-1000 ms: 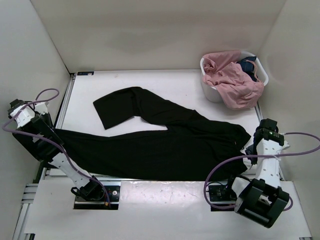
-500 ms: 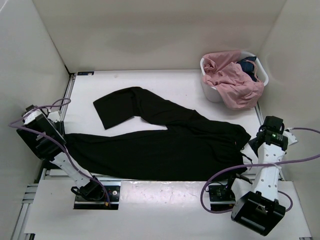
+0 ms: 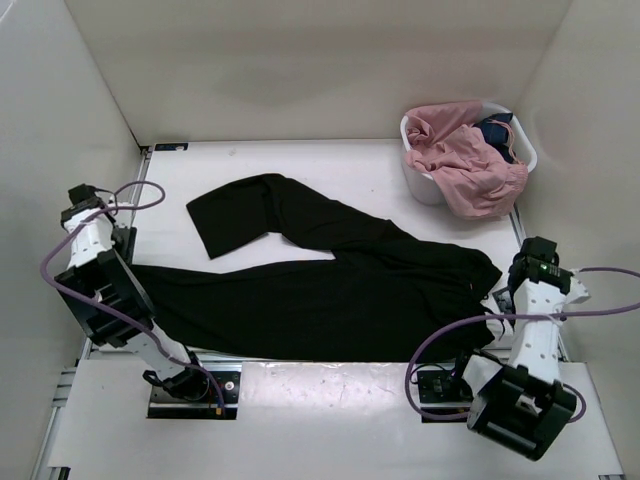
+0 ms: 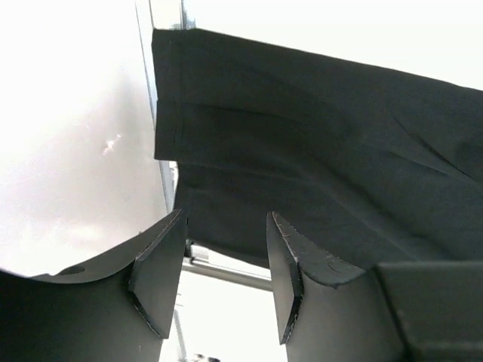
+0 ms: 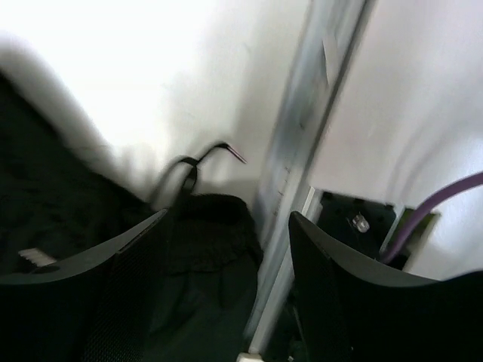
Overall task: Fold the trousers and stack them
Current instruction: Fold the trousers
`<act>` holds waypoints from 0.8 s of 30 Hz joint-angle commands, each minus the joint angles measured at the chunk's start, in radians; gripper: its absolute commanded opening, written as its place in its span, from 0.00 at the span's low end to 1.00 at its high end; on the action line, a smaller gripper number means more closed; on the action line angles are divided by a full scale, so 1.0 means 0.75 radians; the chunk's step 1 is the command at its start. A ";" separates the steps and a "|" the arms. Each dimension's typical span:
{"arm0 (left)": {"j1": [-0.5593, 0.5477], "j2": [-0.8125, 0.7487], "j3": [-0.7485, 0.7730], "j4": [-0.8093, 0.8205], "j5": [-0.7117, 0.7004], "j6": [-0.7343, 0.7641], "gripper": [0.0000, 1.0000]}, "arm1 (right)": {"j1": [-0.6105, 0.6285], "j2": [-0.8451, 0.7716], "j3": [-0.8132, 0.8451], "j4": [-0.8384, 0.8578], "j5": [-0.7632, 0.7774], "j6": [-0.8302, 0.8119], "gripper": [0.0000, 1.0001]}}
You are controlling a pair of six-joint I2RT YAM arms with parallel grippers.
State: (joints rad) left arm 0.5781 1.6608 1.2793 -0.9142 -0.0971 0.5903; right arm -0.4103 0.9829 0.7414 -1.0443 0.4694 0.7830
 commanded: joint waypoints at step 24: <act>-0.501 0.868 1.115 0.086 0.354 -0.456 0.84 | 0.136 0.781 0.525 0.619 -0.233 -0.144 0.77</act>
State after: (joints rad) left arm 0.2279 2.3203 2.0762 -0.9123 0.1265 0.3111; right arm -0.3416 1.5101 1.0508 -0.6388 0.2901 0.6716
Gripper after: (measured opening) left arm 0.828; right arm 0.760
